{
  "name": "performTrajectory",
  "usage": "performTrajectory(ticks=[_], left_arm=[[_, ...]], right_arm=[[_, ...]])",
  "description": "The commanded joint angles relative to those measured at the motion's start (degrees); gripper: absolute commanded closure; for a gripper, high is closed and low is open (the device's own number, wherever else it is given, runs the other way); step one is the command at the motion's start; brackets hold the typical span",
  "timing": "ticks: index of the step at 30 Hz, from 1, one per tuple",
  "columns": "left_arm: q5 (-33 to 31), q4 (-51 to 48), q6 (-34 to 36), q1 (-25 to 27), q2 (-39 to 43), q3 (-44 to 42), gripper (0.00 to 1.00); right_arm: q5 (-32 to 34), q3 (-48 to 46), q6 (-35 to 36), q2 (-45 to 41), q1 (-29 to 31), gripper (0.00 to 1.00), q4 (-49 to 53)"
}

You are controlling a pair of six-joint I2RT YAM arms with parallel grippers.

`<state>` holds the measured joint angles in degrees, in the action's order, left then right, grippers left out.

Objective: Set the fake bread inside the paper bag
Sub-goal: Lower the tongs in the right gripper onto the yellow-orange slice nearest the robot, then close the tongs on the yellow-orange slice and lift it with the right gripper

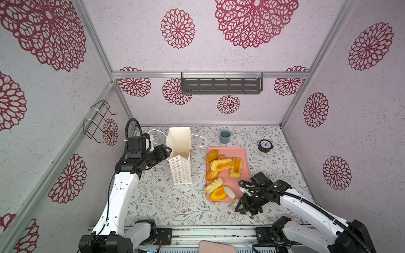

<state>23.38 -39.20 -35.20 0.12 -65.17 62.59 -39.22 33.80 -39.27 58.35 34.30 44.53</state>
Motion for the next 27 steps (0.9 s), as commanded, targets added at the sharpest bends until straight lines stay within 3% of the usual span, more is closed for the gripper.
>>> performTrajectory(ticks=[1,12,27], left_arm=[[-0.26,1.50,0.24,0.23,1.07,-0.27,0.31],[-0.26,0.90,0.45,0.23,0.85,0.86,0.32],[1.21,0.07,0.49,0.23,-0.37,4.02,0.55]], right_arm=[[-0.79,1.22,-0.53,-0.01,0.24,0.70,-1.50],[6.31,7.55,2.82,-3.14,-0.20,0.82,8.93],[14.07,19.01,6.93,-6.23,-1.43,0.83,21.94]])
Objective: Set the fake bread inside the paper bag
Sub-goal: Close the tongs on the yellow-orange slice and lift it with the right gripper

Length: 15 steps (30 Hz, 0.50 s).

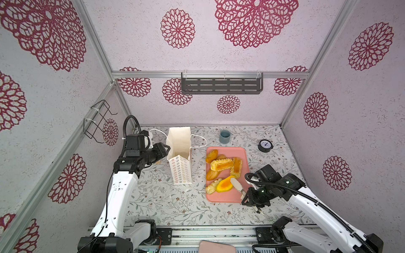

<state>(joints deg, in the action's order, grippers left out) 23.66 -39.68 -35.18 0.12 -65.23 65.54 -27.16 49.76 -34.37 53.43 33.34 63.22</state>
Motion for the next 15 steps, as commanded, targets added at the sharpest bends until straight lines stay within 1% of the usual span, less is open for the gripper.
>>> performTrajectory(ticks=[1,6,9,15], left_arm=[[1.11,0.57,0.46,0.23,-0.33,1.08,0.57],[1.22,0.40,0.42,0.23,-0.04,1.00,0.67],[1.21,0.42,0.47,0.23,0.37,0.91,0.71],[1.65,0.59,0.32,0.23,0.13,0.82,0.80]], right_arm=[[2.19,3.90,2.13,-1.31,-0.53,0.83,3.60],[2.92,9.29,2.49,-0.23,-0.65,0.84,4.03],[2.90,14.64,2.90,1.18,-0.65,0.84,3.38],[0.04,25.42,4.48,6.21,-0.65,0.83,-1.52]])
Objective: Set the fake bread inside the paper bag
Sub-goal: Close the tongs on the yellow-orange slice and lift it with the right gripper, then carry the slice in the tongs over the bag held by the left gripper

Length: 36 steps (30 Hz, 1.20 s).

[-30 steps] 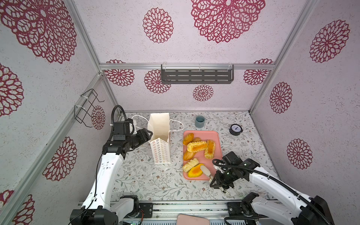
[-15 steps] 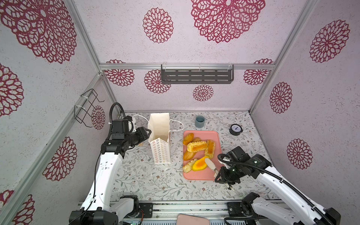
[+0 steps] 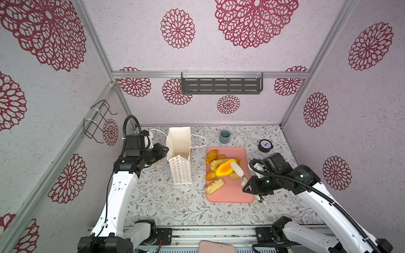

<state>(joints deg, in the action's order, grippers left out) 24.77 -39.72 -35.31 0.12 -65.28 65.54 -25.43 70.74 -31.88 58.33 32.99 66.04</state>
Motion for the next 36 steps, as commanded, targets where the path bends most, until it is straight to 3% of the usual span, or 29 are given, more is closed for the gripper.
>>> performTrajectory(ticks=[1,8,13,25,36], left_arm=[[0.67,0.78,0.39,0.23,0.12,0.80,0.81],[0.72,0.85,0.20,0.23,0.25,0.82,0.88],[1.17,1.50,-0.50,0.23,0.14,0.23,0.93],[1.20,2.13,-1.10,0.23,0.40,-0.24,0.97],[0.79,1.87,-1.20,0.23,0.85,-0.24,0.97]], right_arm=[[-2.06,5.97,2.10,2.36,-0.25,0.83,-5.74],[-4.35,15.53,1.70,10.68,0.48,0.82,-17.21],[-0.02,26.46,2.89,18.08,3.75,0.82,-20.86],[16.39,52.19,11.42,39.03,12.70,0.84,-7.22],[19.37,53.57,13.67,42.63,15.14,0.83,-4.80]])
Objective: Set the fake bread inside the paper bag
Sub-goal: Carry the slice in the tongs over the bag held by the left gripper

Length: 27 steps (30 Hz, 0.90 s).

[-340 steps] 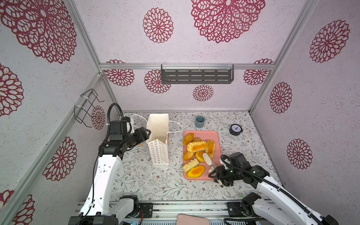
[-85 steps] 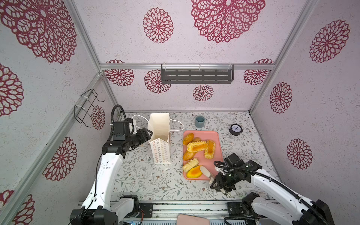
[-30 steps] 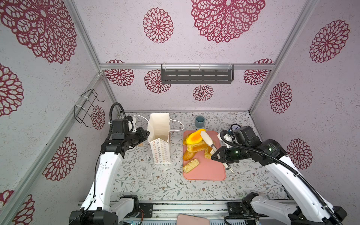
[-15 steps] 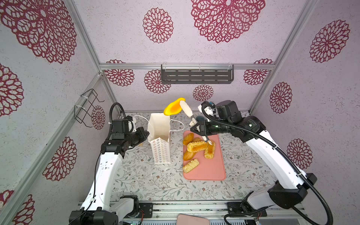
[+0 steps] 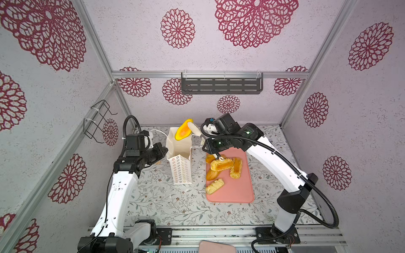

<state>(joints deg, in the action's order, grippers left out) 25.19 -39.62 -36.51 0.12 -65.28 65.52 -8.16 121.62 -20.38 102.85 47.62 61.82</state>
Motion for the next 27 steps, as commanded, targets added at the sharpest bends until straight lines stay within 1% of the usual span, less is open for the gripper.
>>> performTrajectory(ticks=[1,10,27], left_arm=[[0.30,1.74,0.00,0.23,0.79,-0.26,0.97],[0.30,1.89,-0.22,0.23,0.81,-0.39,0.97],[0.03,1.73,-0.08,0.23,0.67,-0.39,0.97]], right_arm=[[2.20,2.75,2.32,-1.71,0.63,0.83,-0.41],[3.22,2.93,3.02,-0.42,1.18,0.79,0.32],[2.75,3.52,3.12,-0.02,1.28,0.64,-0.73]])
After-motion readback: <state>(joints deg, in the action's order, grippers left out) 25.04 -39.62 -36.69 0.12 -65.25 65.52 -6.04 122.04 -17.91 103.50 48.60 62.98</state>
